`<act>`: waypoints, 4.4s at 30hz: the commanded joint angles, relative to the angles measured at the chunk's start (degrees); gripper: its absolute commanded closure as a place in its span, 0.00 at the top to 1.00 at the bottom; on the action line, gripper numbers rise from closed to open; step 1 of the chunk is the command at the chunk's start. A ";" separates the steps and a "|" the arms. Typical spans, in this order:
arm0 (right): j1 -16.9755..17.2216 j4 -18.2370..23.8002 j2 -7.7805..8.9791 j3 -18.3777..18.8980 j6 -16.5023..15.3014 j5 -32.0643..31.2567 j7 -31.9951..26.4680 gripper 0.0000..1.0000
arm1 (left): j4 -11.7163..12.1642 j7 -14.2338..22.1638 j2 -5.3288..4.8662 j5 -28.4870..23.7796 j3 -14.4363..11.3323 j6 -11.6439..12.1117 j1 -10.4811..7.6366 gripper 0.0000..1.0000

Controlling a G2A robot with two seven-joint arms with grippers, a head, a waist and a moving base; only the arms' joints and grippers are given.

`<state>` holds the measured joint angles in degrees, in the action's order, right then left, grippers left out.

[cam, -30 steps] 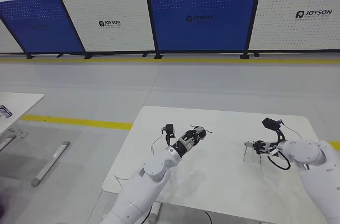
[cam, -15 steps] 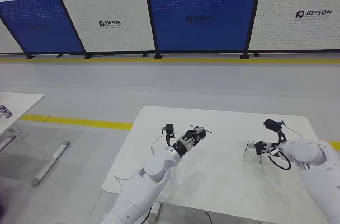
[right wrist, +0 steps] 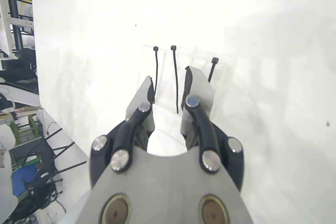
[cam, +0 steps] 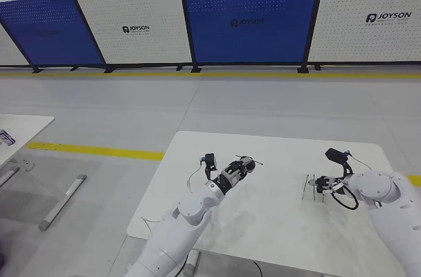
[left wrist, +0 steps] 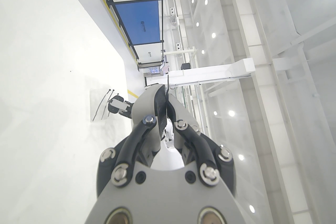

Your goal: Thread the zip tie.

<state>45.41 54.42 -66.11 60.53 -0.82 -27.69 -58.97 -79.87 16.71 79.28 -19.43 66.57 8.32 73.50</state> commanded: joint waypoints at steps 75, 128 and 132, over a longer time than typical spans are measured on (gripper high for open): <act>-0.12 0.30 -0.51 0.11 0.94 -1.00 -0.31 0.00 | 0.00 0.00 0.00 0.00 0.00 0.00 0.00 0.00; 33.25 35.53 4.25 19.28 -16.03 4.94 32.52 0.00 | 0.00 0.00 0.00 0.00 0.00 0.00 0.00 0.00; 33.73 36.32 3.46 17.77 -13.94 4.50 41.56 0.00 | 0.00 0.00 0.00 0.00 0.00 0.00 0.00 0.00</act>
<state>78.98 90.56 -62.47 78.58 -15.16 -23.08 -20.53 -79.87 16.71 79.28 -19.43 66.57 8.32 73.50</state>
